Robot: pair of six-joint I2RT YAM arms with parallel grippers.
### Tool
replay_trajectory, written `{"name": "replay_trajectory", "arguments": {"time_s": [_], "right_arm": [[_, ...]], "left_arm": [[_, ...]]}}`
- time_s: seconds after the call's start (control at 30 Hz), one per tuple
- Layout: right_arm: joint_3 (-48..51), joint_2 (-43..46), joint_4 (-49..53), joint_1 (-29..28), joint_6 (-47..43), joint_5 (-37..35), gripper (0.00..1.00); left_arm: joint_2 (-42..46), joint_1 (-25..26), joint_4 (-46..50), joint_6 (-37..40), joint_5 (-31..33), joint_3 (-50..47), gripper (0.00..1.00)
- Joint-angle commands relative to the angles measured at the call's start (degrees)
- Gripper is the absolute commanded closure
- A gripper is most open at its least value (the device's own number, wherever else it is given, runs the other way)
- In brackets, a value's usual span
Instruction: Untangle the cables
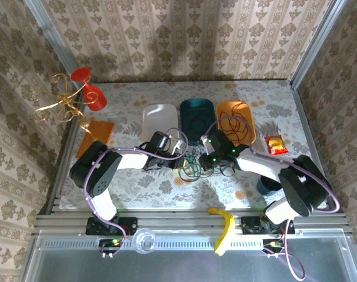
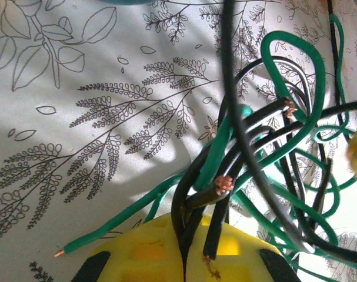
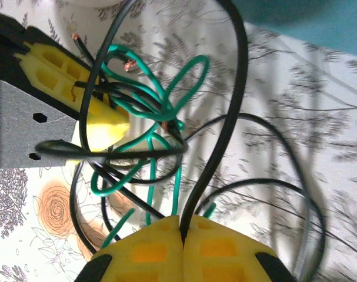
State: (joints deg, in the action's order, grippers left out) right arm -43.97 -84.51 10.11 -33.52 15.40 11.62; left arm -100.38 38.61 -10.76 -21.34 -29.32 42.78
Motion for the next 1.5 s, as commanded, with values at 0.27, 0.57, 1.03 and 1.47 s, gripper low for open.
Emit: {"name": "replay_trajectory", "arguments": {"time_s": [0.27,0.57,1.03,1.47], "right_arm": [[-5.3,22.6,5.2,4.8,0.1,-18.6,1.00],[-18.5,24.4,-2.1,6.1,-3.6,-28.1,1.00],[-28.0,4.4,-12.0,10.1,3.8,-5.7,1.00],[-24.5,-14.4,-15.1,10.2,15.3,-8.0,1.00]], "left_arm": [[-4.0,0.7,8.0,1.4,3.8,-1.0,1.00],[-4.2,0.6,8.1,1.3,4.2,-0.9,1.00],[-3.5,0.7,7.6,1.2,4.9,-1.3,1.00],[-3.2,1.1,8.4,1.3,5.6,-0.9,1.00]]}}
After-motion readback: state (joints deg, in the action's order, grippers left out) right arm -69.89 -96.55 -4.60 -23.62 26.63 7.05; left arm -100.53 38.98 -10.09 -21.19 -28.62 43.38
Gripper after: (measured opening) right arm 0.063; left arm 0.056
